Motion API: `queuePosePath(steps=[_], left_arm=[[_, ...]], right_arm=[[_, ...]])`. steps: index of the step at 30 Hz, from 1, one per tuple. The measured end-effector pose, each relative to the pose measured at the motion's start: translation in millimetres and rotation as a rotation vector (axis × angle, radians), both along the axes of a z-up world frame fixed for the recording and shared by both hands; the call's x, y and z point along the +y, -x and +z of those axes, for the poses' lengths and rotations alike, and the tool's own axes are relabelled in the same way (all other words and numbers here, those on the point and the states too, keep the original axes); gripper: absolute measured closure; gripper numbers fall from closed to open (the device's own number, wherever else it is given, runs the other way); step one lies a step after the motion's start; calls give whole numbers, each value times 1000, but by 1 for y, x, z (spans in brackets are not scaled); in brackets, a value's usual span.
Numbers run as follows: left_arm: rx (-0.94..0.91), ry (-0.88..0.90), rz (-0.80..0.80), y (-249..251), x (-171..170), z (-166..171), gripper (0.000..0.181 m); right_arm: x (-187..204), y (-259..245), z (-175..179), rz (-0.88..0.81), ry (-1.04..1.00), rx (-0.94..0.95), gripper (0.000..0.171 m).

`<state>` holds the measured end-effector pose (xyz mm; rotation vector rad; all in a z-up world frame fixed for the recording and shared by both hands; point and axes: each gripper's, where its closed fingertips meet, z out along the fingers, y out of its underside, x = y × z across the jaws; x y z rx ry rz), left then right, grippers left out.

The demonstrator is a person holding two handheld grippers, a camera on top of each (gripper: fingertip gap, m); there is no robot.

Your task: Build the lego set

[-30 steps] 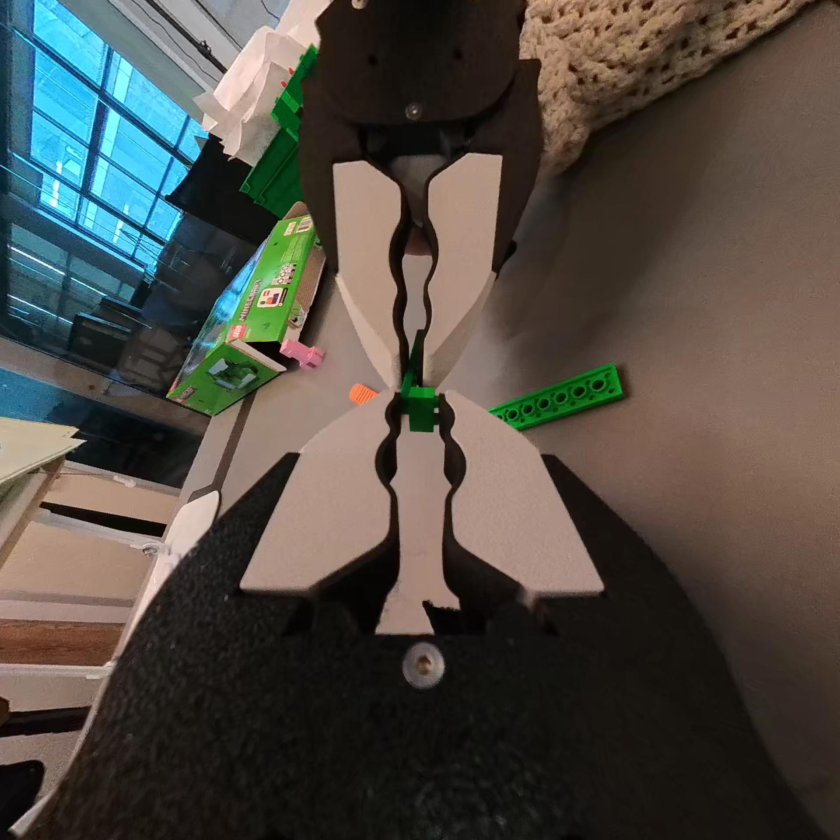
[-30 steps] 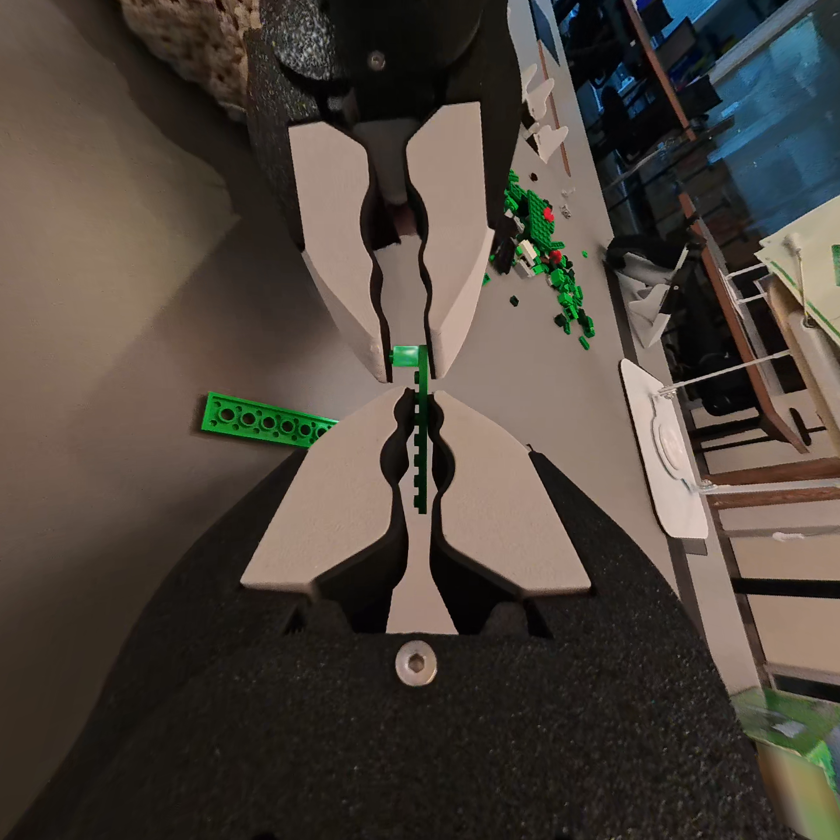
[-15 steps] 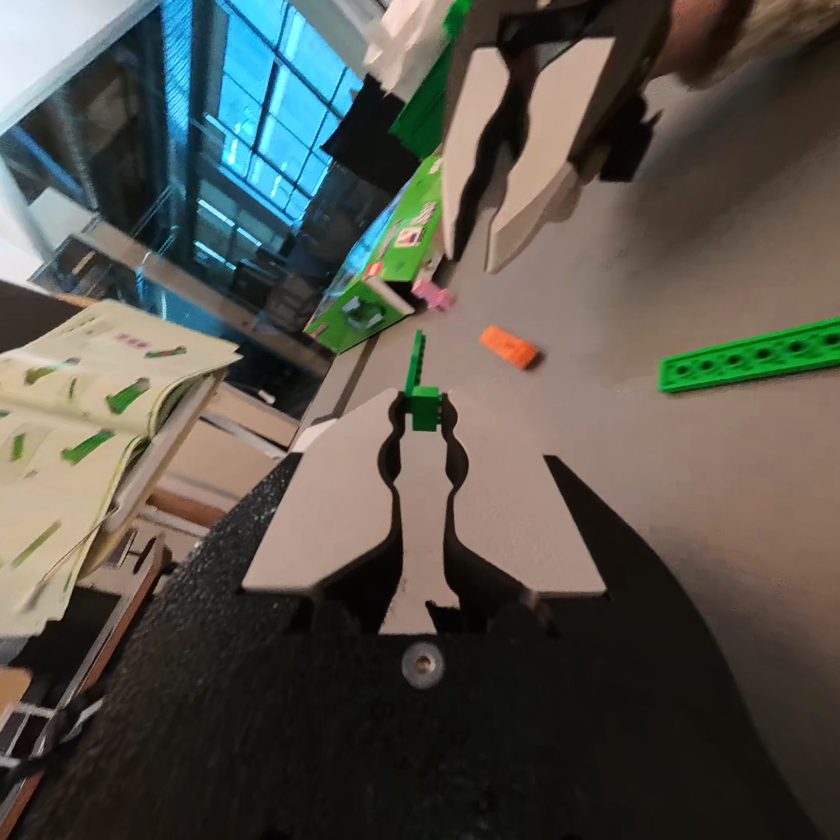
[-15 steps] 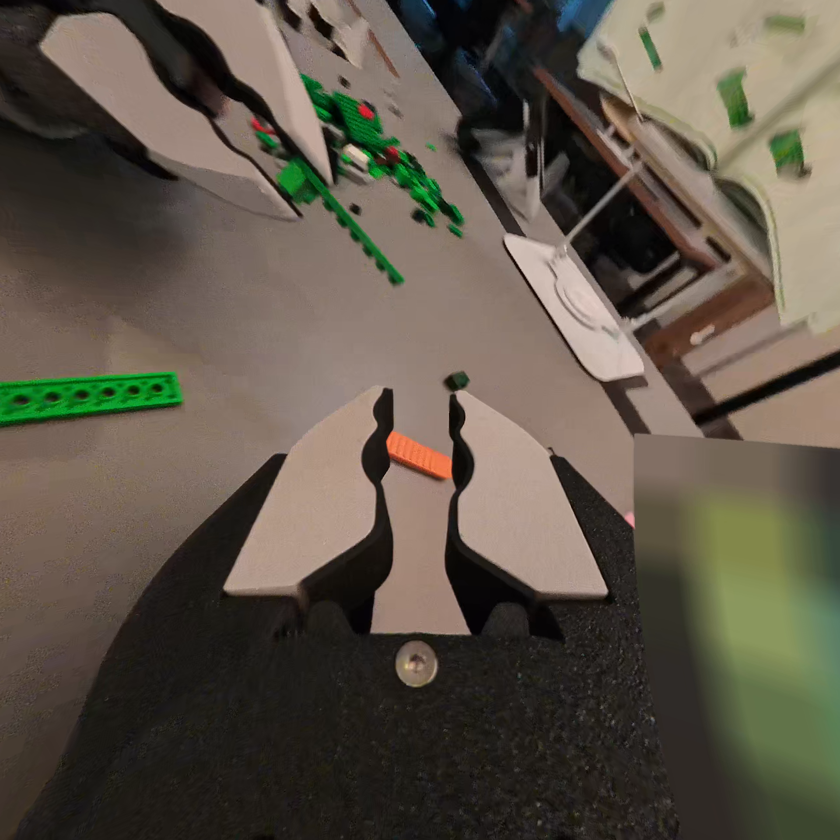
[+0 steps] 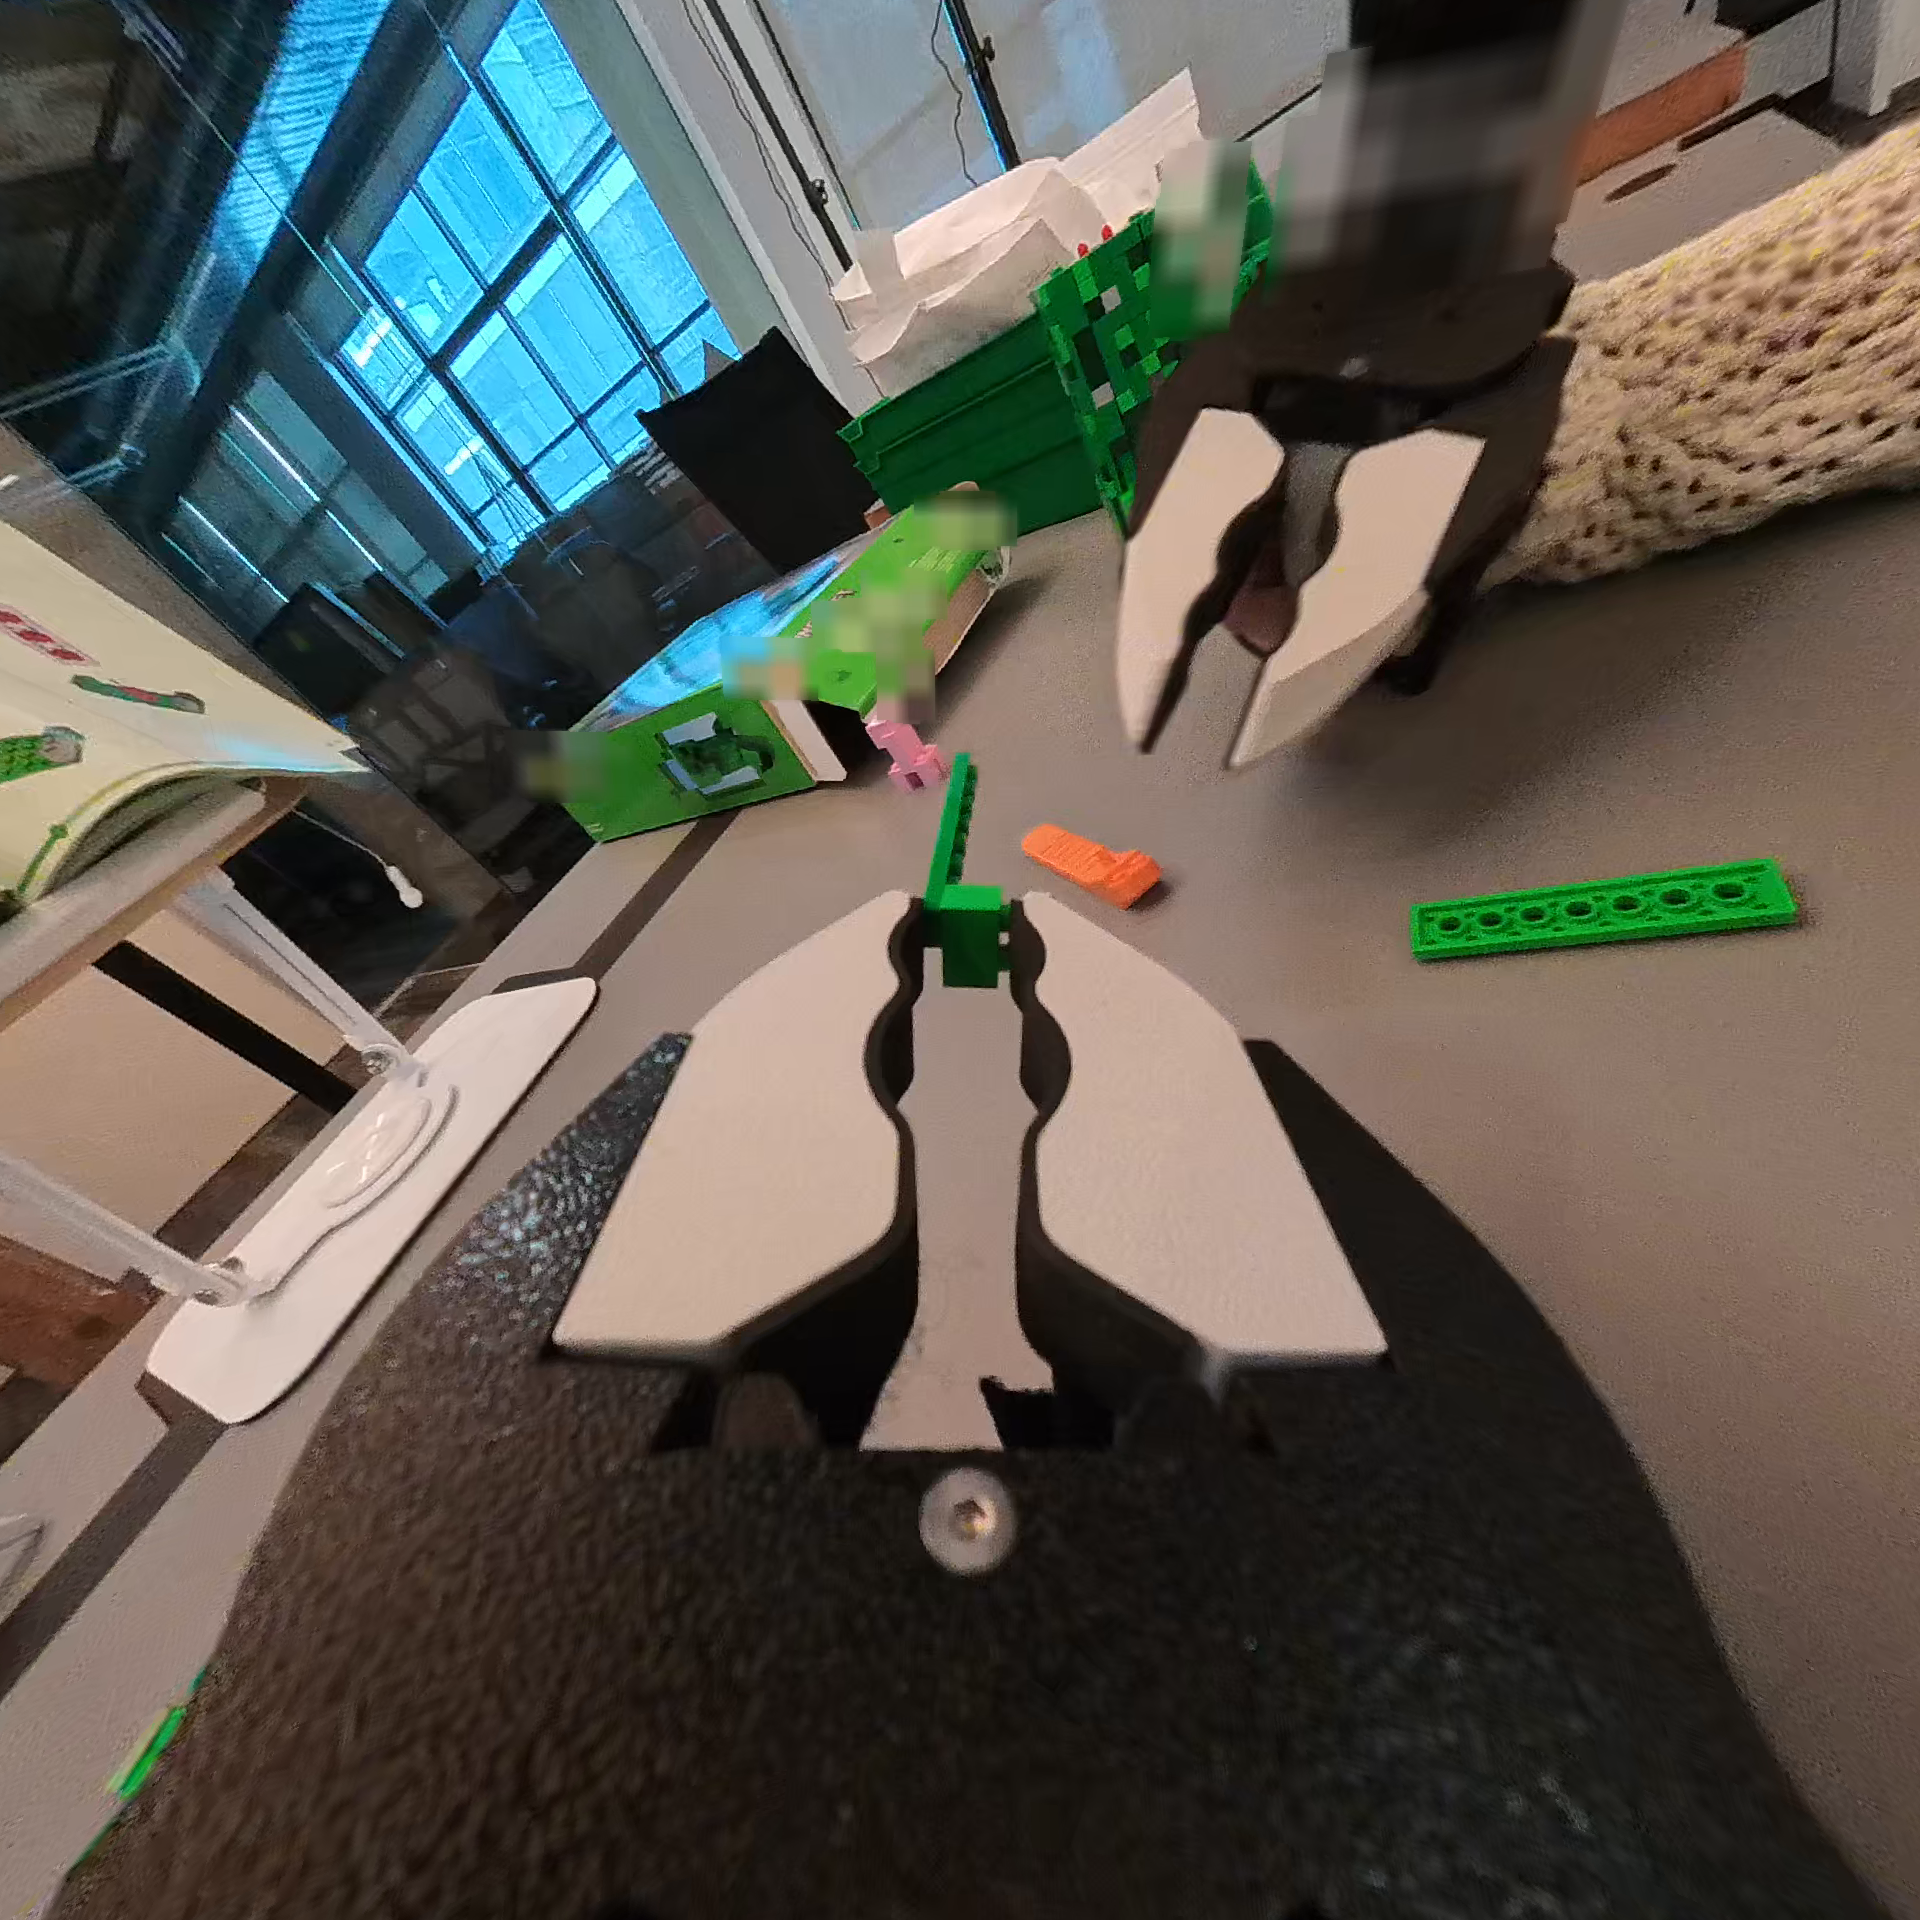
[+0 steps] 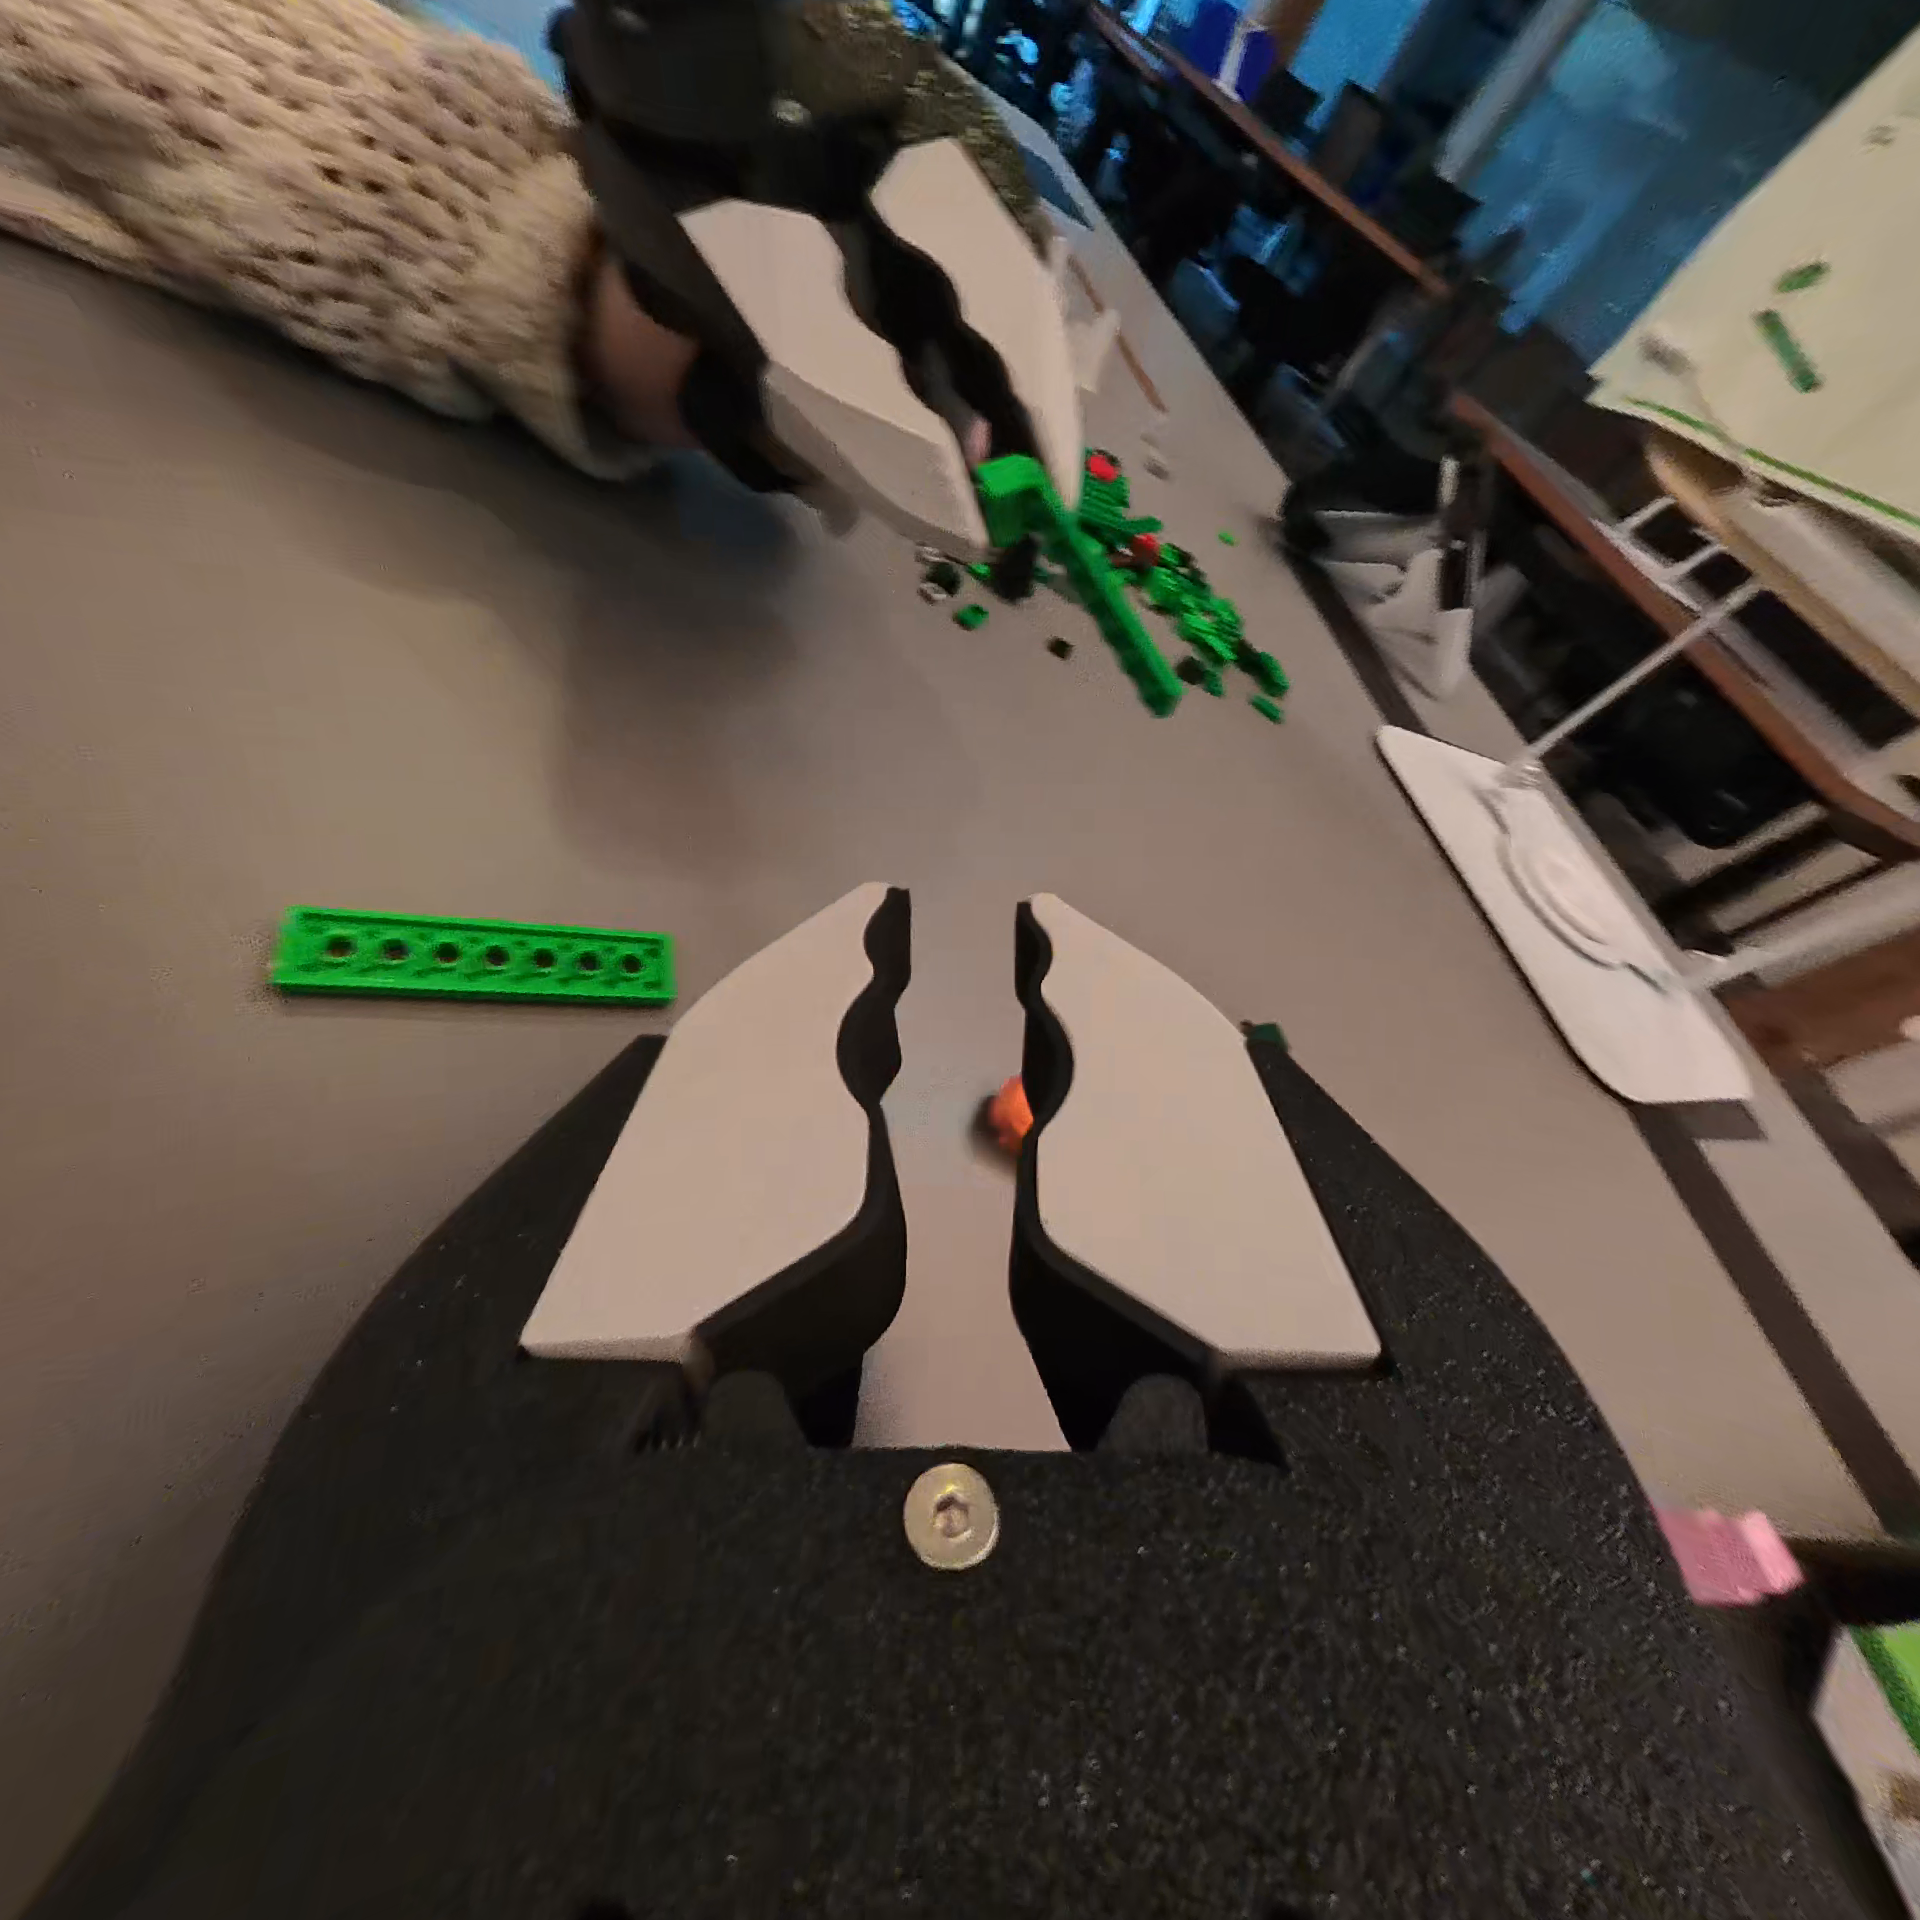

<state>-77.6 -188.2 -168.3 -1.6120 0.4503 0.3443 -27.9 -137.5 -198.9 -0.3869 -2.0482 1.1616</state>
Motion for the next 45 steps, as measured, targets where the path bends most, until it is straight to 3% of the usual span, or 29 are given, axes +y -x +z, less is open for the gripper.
queuePosePath(steps=[5, 9, 13, 17, 22, 28, 31, 36, 38, 40, 45], left_arm=[[89, 18, -2, -9, 3, -4, 166], [123, 10, 5, -11, 4, -3, 166], [70, 4, -9, -12, 3, -1, 166], [49, 1, -11, -12, 3, 0, 166], [7, -19, 9, -8, 3, 1, 166], [25, -41, 90, 5, 1, 5, 166], [3, -30, 161, 17, -1, 4, 166], [-73, -16, 133, 20, -3, 4, 166], [-102, 10, 117, 21, -3, 0, 166], [-131, 35, 104, 21, -3, -3, 166], [-198, 39, 91, 24, -5, -3, 166]], right_arm=[[-6, -9, -3, -25, -60, 31, 152], [13, 8, 24, -270, -60, 128, 155], [13, 7, 28, -295, 3, 87, 160], [12, 0, 8, -264, -51, -11, 160], [27, 18, 20, -370, 237, -127, 151], [58, 71, -10, -512, 218, -516, 148], [54, 91, -20, -428, 133, -645, 147], [49, 99, -32, -45, -341, -454, 143], [57, 104, -39, 15, -484, -429, 143], [64, 109, -45, 38, -524, -488, 143], [62, 119, -48, 93, -401, -595, 135]])
